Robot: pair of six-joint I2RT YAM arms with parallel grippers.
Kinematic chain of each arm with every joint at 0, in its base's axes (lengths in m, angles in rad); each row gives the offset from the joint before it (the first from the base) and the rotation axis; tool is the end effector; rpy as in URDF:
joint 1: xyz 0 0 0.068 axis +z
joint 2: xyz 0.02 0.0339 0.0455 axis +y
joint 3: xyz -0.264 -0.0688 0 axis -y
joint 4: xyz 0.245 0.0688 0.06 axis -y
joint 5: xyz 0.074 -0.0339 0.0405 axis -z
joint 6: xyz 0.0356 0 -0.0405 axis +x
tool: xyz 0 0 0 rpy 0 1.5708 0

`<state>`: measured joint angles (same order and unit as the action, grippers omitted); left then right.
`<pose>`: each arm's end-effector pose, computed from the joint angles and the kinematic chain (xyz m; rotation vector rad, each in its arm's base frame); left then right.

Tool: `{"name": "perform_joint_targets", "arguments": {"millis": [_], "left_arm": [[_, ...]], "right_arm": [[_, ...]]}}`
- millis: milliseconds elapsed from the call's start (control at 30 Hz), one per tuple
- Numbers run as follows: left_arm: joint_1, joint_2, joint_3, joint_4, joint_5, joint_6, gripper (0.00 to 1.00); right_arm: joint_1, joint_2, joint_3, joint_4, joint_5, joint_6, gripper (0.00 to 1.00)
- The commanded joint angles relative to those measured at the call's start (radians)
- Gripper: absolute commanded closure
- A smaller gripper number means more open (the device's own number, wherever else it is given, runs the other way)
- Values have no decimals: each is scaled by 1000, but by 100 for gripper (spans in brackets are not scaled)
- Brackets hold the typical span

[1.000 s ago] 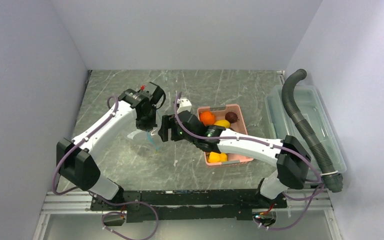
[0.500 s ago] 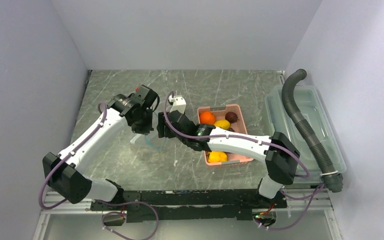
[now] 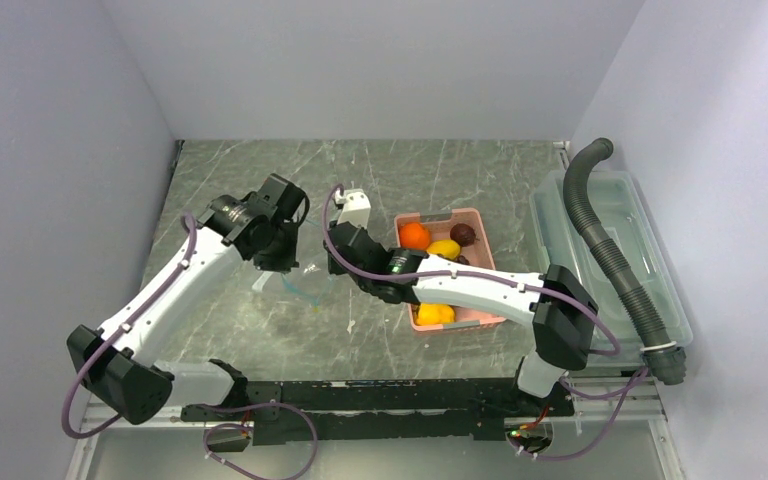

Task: Place the food in the zip-top bag and seal the zipper
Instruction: Adjust the zipper on the food storage bag.

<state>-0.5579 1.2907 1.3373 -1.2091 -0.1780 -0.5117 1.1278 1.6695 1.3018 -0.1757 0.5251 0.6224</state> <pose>0.2004 -0.1176 0.3385 0.0125 2.7007 -0.0776 0.1815 0.3410 0.2899 -0.2120 2.0668 0.5358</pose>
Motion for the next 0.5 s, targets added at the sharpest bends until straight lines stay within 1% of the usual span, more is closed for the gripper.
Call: {"name": "perform_joint_targets", "arguments": {"millis": [0,100,200,367,467], "left_arm": [[-3,-43,71,-37,11,53,100],[-3,-55,94,-52,-1,78,100],[-2,-62,120,-83,-30,103,98],[-3,-87,145,-104,-28,142,89],[-4,-97,134,-90,-11,162,82]], "right_arm": [[6,-23,47,-13,57,-15,100],[5,-51,46,-23,55,-29,100],[6,-64,57,-68,77,-39,100],[6,-65,87,-146,114,-41,100],[6,-75,87,-154,97,-30,100]]}}
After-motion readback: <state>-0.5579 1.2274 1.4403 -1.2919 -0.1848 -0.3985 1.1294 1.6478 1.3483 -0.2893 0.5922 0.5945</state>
